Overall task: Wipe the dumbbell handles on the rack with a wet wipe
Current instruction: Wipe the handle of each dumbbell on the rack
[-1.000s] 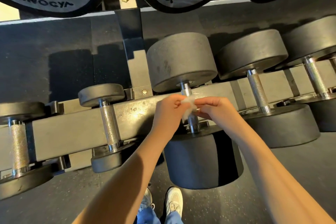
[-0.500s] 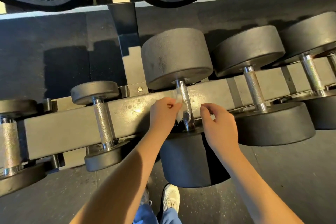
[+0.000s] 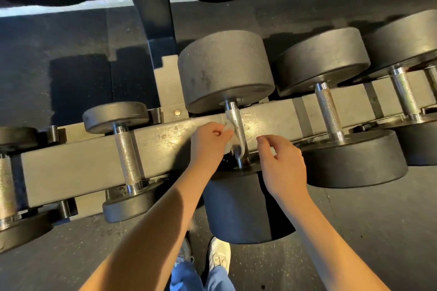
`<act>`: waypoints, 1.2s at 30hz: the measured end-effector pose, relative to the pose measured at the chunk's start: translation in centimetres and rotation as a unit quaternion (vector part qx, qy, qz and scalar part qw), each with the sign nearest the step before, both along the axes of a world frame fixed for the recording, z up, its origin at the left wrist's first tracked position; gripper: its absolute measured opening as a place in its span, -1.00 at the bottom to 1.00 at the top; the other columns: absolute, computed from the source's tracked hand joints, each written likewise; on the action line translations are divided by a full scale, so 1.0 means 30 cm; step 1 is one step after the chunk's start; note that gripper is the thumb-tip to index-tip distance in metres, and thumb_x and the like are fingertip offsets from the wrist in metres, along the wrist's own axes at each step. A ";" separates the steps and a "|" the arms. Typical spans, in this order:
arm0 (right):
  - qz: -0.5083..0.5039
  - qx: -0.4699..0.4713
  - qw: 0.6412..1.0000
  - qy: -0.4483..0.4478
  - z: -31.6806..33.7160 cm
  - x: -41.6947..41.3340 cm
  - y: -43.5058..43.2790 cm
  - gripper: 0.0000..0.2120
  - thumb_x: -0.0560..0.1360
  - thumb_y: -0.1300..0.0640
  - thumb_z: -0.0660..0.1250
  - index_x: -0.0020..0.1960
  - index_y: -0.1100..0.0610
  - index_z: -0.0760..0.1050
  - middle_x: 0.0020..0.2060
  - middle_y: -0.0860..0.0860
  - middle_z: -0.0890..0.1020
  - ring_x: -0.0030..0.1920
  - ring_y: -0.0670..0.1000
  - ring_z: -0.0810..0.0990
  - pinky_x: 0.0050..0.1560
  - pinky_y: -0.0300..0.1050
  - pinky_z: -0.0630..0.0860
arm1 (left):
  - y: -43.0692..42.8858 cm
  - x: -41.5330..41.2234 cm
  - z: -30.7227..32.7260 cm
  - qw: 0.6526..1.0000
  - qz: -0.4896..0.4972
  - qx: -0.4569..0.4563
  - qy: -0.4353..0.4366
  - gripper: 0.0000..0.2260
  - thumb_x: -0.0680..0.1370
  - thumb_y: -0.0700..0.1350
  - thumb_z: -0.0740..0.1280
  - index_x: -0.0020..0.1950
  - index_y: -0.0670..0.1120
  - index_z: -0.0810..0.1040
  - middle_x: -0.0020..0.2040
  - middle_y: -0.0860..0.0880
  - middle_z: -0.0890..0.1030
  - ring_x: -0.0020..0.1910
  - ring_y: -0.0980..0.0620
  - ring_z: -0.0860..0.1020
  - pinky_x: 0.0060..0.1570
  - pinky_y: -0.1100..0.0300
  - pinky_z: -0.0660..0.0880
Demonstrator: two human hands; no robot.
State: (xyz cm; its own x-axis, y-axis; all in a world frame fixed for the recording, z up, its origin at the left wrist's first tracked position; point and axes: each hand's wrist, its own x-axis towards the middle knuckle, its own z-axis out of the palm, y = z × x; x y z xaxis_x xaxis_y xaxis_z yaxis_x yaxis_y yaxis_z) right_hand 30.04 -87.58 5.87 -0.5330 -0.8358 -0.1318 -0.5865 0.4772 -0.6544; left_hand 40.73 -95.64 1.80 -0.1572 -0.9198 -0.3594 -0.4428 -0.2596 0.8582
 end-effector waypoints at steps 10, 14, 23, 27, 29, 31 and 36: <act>0.005 -0.018 1.000 0.016 -0.005 0.001 0.005 -0.76 0.58 0.12 0.20 -0.02 0.17 0.63 -0.15 0.01 0.64 -0.17 -0.03 0.50 -0.03 -0.04 0.44 | 0.003 -0.023 0.004 0.999 0.021 -0.024 -0.017 -0.76 0.54 -0.11 0.36 -0.23 -0.27 0.57 -0.39 -0.07 0.48 -0.41 0.12 0.37 -0.38 0.40 0.29; 0.015 -0.014 0.999 0.046 -0.013 0.008 0.018 -0.69 0.55 0.06 0.13 -0.12 0.13 0.62 -0.22 0.00 0.63 -0.18 0.04 0.53 -0.05 0.05 0.44 | 0.013 -0.012 0.019 1.000 0.017 -0.017 -0.010 -0.88 0.50 -0.13 0.40 -0.16 -0.18 0.59 -0.32 0.00 0.54 -0.37 0.19 0.43 -0.37 0.46 0.36; 0.046 -0.009 0.997 0.058 -0.017 0.001 0.031 -0.64 0.51 0.00 0.07 -0.17 0.09 0.60 -0.28 -0.06 0.59 -0.20 0.00 0.48 -0.10 -0.02 0.38 | -0.001 -0.023 0.013 0.998 0.029 -0.029 -0.037 -0.83 0.50 -0.10 0.40 -0.21 -0.17 0.59 -0.34 0.02 0.54 -0.38 0.16 0.44 -0.33 0.38 0.35; 0.036 -0.010 0.998 0.052 -0.024 0.004 0.032 -0.65 0.51 0.00 0.09 -0.12 0.11 0.62 -0.21 -0.05 0.64 -0.16 -0.01 0.51 -0.04 -0.02 0.41 | 0.031 0.002 0.021 0.998 -0.029 0.003 -0.057 -0.90 0.48 -0.10 0.43 -0.18 -0.11 0.61 -0.30 0.07 0.54 -0.36 0.21 0.45 -0.40 0.50 0.36; 0.033 -0.014 0.998 0.051 -0.024 0.001 0.033 -0.70 0.54 0.04 0.14 -0.09 0.11 0.63 -0.16 -0.04 0.66 -0.14 -0.03 0.50 -0.02 -0.04 0.39 | 0.025 0.010 0.032 0.994 -0.069 0.016 -0.080 -0.90 0.47 -0.09 0.44 -0.21 -0.08 0.58 -0.30 0.08 0.53 -0.35 0.21 0.44 -0.41 0.49 0.36; 0.033 -0.013 0.998 0.049 -0.022 0.000 0.035 -0.76 0.57 0.12 0.20 -0.05 0.12 0.64 -0.12 -0.03 0.66 -0.14 -0.07 0.46 -0.01 -0.09 0.35 | 0.018 0.017 0.036 0.985 -0.124 0.033 -0.114 -0.87 0.47 -0.09 0.44 -0.24 -0.06 0.55 -0.30 0.06 0.51 -0.34 0.16 0.45 -0.43 0.43 0.31; 0.056 0.020 0.998 0.015 0.002 -0.007 0.025 -0.75 0.57 0.08 0.20 0.14 0.04 0.61 0.06 -0.09 0.64 0.10 -0.08 0.53 0.22 -0.10 0.36 | 0.037 0.042 0.036 0.980 -0.162 0.038 -0.111 -0.83 0.48 -0.06 0.42 -0.16 -0.17 0.60 -0.19 -0.10 0.59 -0.27 0.08 0.49 -0.33 0.33 0.35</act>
